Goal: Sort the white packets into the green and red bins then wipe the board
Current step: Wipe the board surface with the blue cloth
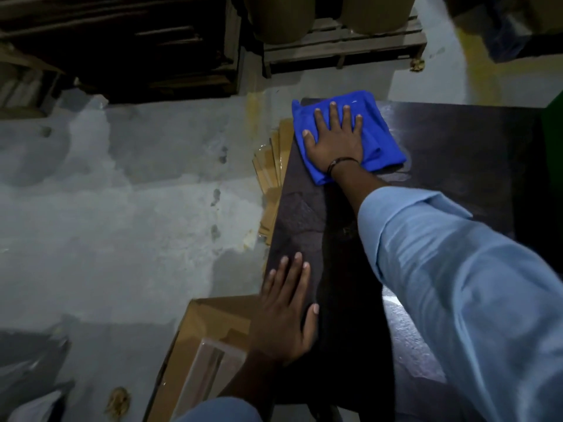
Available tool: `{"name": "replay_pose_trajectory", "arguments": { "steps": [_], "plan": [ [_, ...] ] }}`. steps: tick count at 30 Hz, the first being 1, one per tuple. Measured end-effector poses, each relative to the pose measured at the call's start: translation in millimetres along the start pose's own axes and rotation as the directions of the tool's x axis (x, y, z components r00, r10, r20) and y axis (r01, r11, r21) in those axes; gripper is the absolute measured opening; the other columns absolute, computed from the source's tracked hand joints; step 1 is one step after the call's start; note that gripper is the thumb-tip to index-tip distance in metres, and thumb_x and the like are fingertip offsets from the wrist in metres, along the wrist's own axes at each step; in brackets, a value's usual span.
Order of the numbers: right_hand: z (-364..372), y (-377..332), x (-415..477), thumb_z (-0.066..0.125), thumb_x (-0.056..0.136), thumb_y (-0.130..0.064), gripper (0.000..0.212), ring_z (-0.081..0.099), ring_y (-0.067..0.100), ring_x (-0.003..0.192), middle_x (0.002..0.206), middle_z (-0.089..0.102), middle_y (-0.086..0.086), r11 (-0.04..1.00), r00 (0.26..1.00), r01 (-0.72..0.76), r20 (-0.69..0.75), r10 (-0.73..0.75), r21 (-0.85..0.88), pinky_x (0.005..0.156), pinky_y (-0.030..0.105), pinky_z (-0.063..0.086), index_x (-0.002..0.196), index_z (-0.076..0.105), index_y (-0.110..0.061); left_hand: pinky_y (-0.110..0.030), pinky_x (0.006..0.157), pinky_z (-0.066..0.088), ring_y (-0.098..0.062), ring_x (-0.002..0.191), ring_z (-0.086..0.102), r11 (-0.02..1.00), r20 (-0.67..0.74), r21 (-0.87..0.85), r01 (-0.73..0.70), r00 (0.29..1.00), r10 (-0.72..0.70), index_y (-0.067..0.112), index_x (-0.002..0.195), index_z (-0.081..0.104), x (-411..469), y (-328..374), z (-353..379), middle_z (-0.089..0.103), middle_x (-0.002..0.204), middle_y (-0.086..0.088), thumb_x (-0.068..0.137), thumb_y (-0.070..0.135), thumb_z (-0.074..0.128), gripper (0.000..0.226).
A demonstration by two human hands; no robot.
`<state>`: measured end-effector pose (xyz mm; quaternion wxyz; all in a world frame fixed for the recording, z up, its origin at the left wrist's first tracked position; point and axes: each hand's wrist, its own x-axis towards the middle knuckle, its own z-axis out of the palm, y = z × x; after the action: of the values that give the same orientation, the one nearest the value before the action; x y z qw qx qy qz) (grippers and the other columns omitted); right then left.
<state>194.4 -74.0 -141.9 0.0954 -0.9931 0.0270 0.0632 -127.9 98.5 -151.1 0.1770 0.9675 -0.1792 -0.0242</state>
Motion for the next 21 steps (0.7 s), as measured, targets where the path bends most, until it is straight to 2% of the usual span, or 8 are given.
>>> {"name": "replay_pose_trajectory", "arguments": {
  "steps": [4, 9, 12, 17, 21],
  "plan": [
    [3.4, -3.2, -14.5, 0.014, 0.097, -0.063, 0.072, 0.000, 0.036, 0.154, 0.168, 0.007, 0.007, 0.998, 0.998, 0.058, -0.009, -0.058, -0.001, 0.122, 0.059, -0.003, 0.160, 0.014, -0.027, -0.051, 0.124, 0.024, -0.026, 0.159, 0.010, 1.000, 0.004, 0.009, -0.001, 1.000, 0.001, 0.011, 0.161, 0.025, 0.9, -1.2, -0.8, 0.014, 0.171, -0.005, 0.099, 0.037, 0.053, 0.073],
    [14.3, 6.4, -111.3, 0.023, 0.098, -0.061, 0.068, 0.012, 0.034, 0.153, 0.167, 0.018, 0.005, 0.986, 0.985, 0.166, -0.054, -0.167, -0.017, 0.122, 0.058, 0.008, 0.158, 0.025, -0.028, -0.050, 0.124, 0.025, -0.024, 0.159, 0.009, 0.999, -0.009, -0.040, 0.013, 1.000, -0.013, 0.014, 0.161, 0.026, -0.7, 2.2, -6.4, 0.015, 0.171, -0.002, 0.100, 0.036, 0.053, 0.070],
    [21.8, 15.6, -192.6, 0.029, 0.100, -0.058, 0.065, 0.013, 0.034, 0.153, 0.166, 0.021, 0.007, 0.993, 0.989, 0.114, -0.088, -0.115, -0.015, 0.122, 0.058, 0.010, 0.158, 0.026, -0.027, -0.050, 0.123, 0.024, -0.023, 0.159, 0.008, 0.999, -0.003, -0.047, 0.013, 1.000, -0.013, 0.014, 0.161, 0.027, 0.4, 3.3, -8.2, 0.014, 0.171, -0.002, 0.100, 0.037, 0.051, 0.070],
    [23.8, 21.5, -334.3, 0.025, 0.102, -0.056, 0.068, -0.001, 0.033, 0.155, 0.168, 0.005, 0.007, 0.997, 0.999, 0.017, -0.038, -0.020, -0.078, 0.121, 0.058, 0.011, 0.161, 0.011, -0.025, -0.051, 0.124, 0.022, -0.024, 0.159, 0.009, 0.995, -0.010, -0.104, 0.002, 1.000, -0.003, 0.013, 0.161, 0.027, -2.3, 7.6, -11.3, 0.015, 0.171, -0.003, 0.100, 0.034, 0.050, 0.069],
    [30.4, 17.2, -399.2, 0.029, 0.101, -0.053, 0.069, 0.001, 0.035, 0.154, 0.168, 0.005, 0.010, 0.996, 1.000, 0.015, -0.014, -0.016, -0.087, 0.120, 0.061, 0.015, 0.160, 0.015, -0.021, -0.050, 0.125, 0.021, -0.026, 0.159, 0.008, 0.999, 0.027, -0.050, -0.009, 1.000, 0.011, 0.009, 0.161, 0.024, -7.4, 10.9, -15.4, 0.013, 0.171, -0.007, 0.101, 0.033, 0.044, 0.067]
  ]
}}
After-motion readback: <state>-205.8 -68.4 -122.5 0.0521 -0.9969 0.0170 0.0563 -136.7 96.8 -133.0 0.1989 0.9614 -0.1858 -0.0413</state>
